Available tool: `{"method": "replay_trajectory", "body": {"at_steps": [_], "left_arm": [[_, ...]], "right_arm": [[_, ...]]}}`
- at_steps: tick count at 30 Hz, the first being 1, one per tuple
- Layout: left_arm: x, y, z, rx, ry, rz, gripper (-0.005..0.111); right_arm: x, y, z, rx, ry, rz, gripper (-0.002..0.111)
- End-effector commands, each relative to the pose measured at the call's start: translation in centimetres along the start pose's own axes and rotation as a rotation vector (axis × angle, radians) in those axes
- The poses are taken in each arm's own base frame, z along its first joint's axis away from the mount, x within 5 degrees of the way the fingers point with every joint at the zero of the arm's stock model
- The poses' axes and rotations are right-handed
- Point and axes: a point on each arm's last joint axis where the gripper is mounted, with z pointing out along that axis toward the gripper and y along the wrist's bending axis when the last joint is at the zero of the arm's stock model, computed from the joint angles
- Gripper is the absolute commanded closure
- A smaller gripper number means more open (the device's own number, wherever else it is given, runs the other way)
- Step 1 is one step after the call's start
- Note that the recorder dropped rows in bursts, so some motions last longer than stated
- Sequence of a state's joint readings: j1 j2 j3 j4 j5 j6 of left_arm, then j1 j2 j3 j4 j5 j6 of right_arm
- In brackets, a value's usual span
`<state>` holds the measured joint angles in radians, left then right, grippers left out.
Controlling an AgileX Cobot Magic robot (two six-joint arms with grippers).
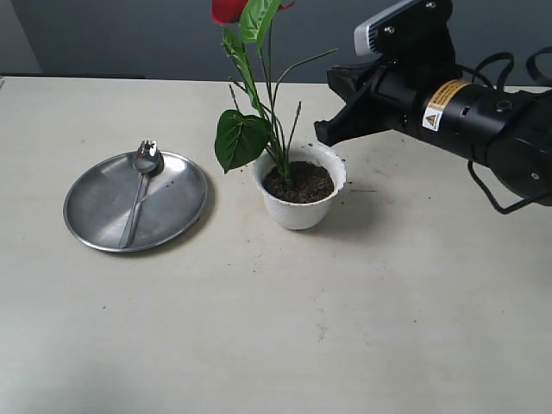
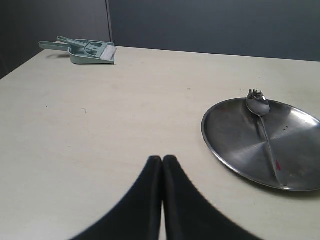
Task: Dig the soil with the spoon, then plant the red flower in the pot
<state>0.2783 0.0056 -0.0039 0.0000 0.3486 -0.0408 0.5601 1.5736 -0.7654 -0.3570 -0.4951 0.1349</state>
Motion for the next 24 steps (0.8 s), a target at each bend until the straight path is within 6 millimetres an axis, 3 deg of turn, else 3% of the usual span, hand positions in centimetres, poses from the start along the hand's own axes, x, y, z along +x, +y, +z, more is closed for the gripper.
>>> {"method": "replay_trajectory", "body": {"at_steps": [1, 18, 24], "left_arm": [[0.0, 0.0, 0.0, 0.002, -0.014, -0.001, 0.106], [0.0, 0.0, 0.0, 0.002, -0.014, -0.001, 0.106], [0.0, 0.0, 0.0, 0.002, -0.014, -0.001, 0.106]], "right_arm": [[-1.0, -0.3, -0.9, 0.026, -0.02, 0.019, 0.108], [-6.2, -0.9, -7.8, 0.119, -0.039, -0.012, 0.108], [-7.2, -0.9, -9.2, 0.131, -0.074, -0.015, 0.108]]}}
